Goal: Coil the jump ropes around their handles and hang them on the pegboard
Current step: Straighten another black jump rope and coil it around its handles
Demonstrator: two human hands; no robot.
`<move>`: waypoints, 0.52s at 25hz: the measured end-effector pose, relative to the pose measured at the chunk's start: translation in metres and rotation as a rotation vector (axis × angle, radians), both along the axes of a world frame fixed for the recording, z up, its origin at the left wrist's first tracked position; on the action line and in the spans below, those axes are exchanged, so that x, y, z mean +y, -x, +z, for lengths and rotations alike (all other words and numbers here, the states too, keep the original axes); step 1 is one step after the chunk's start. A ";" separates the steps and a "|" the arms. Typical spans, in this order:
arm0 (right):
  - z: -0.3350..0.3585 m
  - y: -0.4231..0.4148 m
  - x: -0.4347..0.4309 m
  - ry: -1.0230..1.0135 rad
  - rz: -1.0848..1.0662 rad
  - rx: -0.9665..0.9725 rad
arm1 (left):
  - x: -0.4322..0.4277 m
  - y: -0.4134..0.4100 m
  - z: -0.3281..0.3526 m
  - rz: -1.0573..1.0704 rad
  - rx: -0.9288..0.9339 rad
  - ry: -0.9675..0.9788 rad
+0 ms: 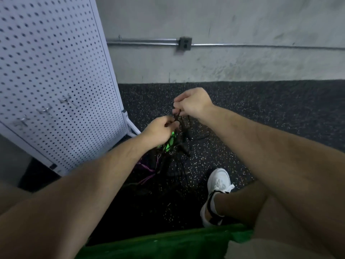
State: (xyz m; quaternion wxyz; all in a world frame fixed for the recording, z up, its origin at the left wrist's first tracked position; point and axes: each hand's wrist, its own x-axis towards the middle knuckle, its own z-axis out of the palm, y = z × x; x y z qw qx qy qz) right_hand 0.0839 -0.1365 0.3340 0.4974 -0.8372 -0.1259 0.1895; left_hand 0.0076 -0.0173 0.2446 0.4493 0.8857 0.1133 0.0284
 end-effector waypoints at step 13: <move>0.069 -0.004 0.003 -0.230 0.083 -0.058 | 0.036 -0.002 0.078 -0.021 0.148 -0.037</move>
